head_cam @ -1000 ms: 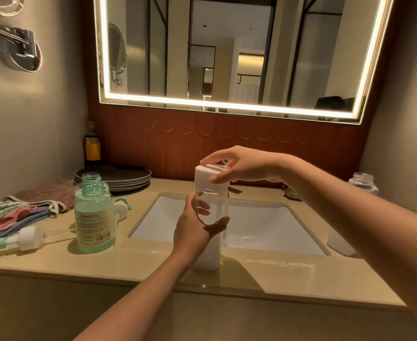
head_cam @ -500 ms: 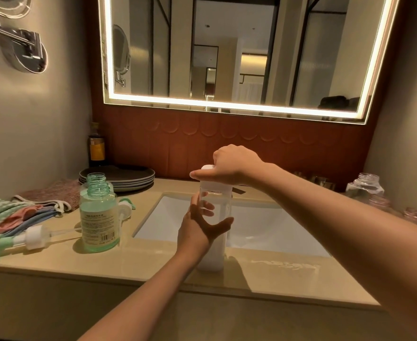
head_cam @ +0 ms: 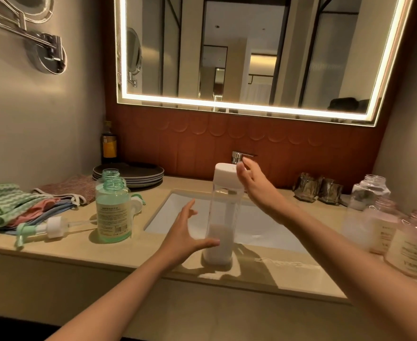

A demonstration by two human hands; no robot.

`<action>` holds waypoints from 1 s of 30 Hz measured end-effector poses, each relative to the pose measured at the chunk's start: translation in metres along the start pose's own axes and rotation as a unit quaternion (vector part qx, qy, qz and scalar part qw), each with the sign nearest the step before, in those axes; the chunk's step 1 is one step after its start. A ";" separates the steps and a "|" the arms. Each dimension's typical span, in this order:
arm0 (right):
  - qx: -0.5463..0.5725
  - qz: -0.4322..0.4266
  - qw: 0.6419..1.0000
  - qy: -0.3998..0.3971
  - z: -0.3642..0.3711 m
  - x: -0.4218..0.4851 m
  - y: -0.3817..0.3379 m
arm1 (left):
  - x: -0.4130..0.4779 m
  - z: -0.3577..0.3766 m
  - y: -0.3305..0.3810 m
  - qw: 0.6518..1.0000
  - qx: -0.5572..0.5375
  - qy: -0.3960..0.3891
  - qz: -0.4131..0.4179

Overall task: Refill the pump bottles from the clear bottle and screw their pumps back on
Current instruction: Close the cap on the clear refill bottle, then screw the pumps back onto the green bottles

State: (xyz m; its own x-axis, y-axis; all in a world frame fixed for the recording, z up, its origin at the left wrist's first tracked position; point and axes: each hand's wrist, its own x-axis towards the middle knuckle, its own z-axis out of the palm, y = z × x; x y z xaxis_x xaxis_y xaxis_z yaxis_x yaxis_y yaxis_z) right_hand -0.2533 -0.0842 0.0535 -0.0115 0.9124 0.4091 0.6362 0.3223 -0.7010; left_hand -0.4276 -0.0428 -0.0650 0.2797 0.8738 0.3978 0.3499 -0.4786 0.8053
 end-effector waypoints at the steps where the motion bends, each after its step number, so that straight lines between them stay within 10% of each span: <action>1: 0.051 0.010 0.998 -0.026 0.003 -0.008 0.010 | -0.006 -0.009 -0.007 1.000 0.007 0.005 0.006; 7: 0.096 0.048 0.986 -0.124 0.046 -0.037 0.061 | -0.041 -0.045 -0.023 0.961 0.069 0.247 0.105; 13: 0.121 0.051 0.988 -0.077 0.074 -0.019 0.060 | -0.031 -0.082 -0.040 0.908 0.086 0.409 -0.008; 30: 0.187 0.098 0.977 -0.024 0.190 0.139 0.029 | 0.007 -0.152 -0.096 0.953 0.071 0.295 -0.028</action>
State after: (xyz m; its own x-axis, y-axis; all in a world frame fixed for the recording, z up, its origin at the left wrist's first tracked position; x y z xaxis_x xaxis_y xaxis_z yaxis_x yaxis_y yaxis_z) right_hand -0.3832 0.1002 -0.0209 0.0397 0.9739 0.2234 0.3032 0.2013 -0.9314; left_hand -0.5948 0.0224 -0.0722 -0.2792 0.7751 0.5669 0.4789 -0.3993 0.7818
